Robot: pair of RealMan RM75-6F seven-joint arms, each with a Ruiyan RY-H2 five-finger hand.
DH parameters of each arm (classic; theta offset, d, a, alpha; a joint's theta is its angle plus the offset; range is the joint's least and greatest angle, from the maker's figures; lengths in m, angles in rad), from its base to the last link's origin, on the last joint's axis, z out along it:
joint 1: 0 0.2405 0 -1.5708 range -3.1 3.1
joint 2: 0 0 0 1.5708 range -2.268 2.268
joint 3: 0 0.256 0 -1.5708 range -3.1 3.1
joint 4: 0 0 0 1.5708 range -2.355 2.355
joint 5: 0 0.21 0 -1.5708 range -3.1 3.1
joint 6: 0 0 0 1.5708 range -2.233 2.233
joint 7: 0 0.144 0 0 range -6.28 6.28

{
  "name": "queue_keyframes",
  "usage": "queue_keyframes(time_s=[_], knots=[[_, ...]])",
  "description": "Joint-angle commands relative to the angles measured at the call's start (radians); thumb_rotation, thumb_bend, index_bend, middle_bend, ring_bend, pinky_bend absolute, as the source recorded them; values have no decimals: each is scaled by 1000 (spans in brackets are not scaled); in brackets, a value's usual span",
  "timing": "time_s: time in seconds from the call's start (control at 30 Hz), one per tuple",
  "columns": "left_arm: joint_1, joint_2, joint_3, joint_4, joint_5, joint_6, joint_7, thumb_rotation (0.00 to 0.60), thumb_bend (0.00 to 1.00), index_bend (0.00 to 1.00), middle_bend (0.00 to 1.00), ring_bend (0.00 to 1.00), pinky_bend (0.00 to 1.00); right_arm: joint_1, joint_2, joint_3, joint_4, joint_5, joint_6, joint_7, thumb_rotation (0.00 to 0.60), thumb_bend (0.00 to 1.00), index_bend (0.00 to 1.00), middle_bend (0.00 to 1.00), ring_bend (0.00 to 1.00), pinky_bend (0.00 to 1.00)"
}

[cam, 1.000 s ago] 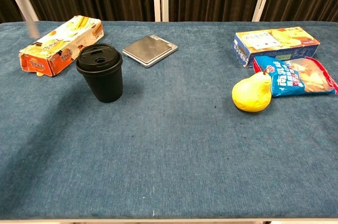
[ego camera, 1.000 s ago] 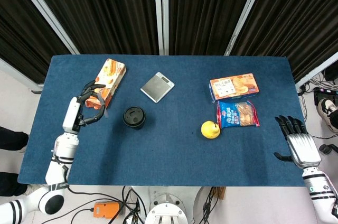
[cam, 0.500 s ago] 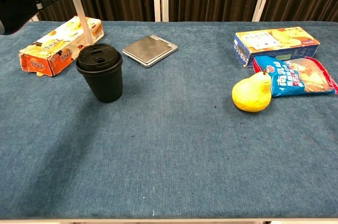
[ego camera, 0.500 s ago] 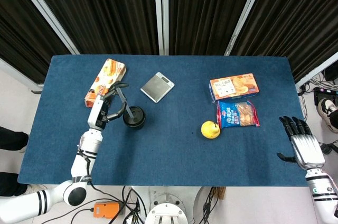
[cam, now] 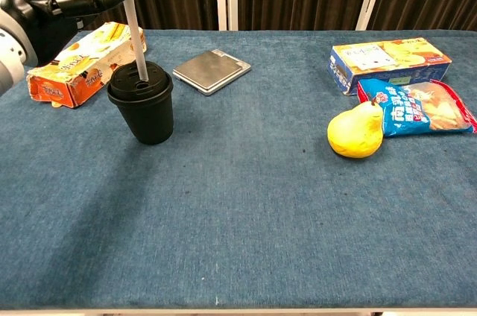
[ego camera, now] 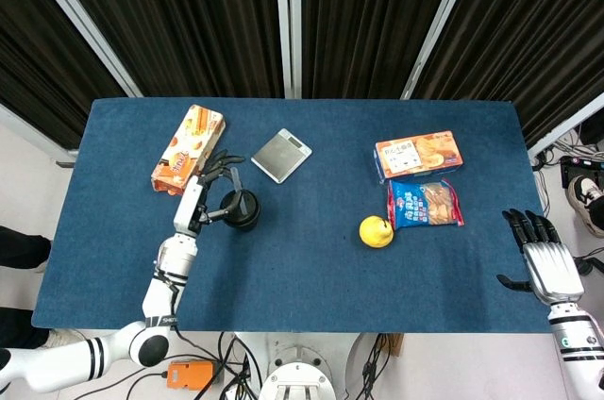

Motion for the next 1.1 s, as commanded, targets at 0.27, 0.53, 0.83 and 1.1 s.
queue_keyframes(time_s=[0.27,0.53,0.83,1.1], knots=[[1,-12,13,37,5,2,20,600,412,581,224,0,0,-5,-2,0,1,2,6,5,600,196,28,119,0,112],[12,-19,31,62,3,-2,14,600,407,578,219,0,0,-6,-5,1,1,4,6,6,600,196,28,119,0,112],[30,-21,70,79,39,8,5,600,370,332,169,0,0,-4,-2,3,-4,2,6,5,600,196,28,119,0,112],[68,35,99,47,108,78,25,600,351,234,151,0,0,-3,8,6,-12,-7,14,11,600,195,27,119,0,112]])
